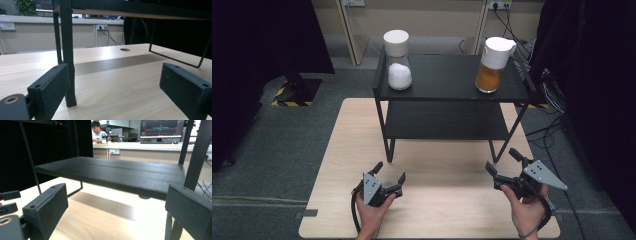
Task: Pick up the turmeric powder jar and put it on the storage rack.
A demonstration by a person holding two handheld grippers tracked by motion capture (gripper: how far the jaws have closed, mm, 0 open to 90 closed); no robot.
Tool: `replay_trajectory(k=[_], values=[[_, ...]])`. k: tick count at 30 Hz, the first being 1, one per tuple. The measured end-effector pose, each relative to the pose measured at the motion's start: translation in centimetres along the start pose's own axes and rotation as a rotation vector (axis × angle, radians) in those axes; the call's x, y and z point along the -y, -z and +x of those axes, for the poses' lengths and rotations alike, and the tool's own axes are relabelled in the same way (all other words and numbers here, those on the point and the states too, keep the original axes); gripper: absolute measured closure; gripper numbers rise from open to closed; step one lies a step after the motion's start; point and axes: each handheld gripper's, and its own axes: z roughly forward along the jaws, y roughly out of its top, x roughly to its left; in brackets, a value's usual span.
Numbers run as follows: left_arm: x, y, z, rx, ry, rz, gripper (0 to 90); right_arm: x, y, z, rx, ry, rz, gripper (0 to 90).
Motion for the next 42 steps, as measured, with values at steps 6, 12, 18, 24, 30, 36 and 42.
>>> replay_trajectory(k=[6, 12, 18, 24, 30, 36, 42], values=[[0.0, 0.0, 0.0, -0.001, 0.0, 0.0, 8.7, 1.9, -0.1, 0.1, 0.0, -0.013, 0.041, 4.8], [0.0, 0.0, 0.0, 0.0, 0.001, -0.001, 8.6, 3.7, -0.2, 0.2, 0.0, -0.027, 0.069, 4.8], [0.0, 0.0, 0.0, 0.0, -0.001, -0.002, 8.6, 5.0, 0.0, 0.3, 0.005, -0.036, 0.082, 4.9], [0.0, 0.0, 0.0, 0.0, -0.001, -0.002, 8.6, 6.0, -0.2, 0.1, -0.008, -0.052, 0.127, 4.9], [0.0, 0.0, 0.0, 0.0, 0.001, -0.001, 8.6, 6.4, -0.3, 0.1, -0.012, -0.05, 0.155, 4.8], [0.0, 0.0, 0.0, 0.001, 0.0, -0.001, 8.6, 6.8, -0.1, 0.3, -0.006, -0.05, 0.156, 4.9], [0.0, 0.0, 0.0, 0.001, 0.002, -0.001, 8.6, 7.1, -0.2, 0.5, -0.008, -0.043, 0.176, 4.9]])
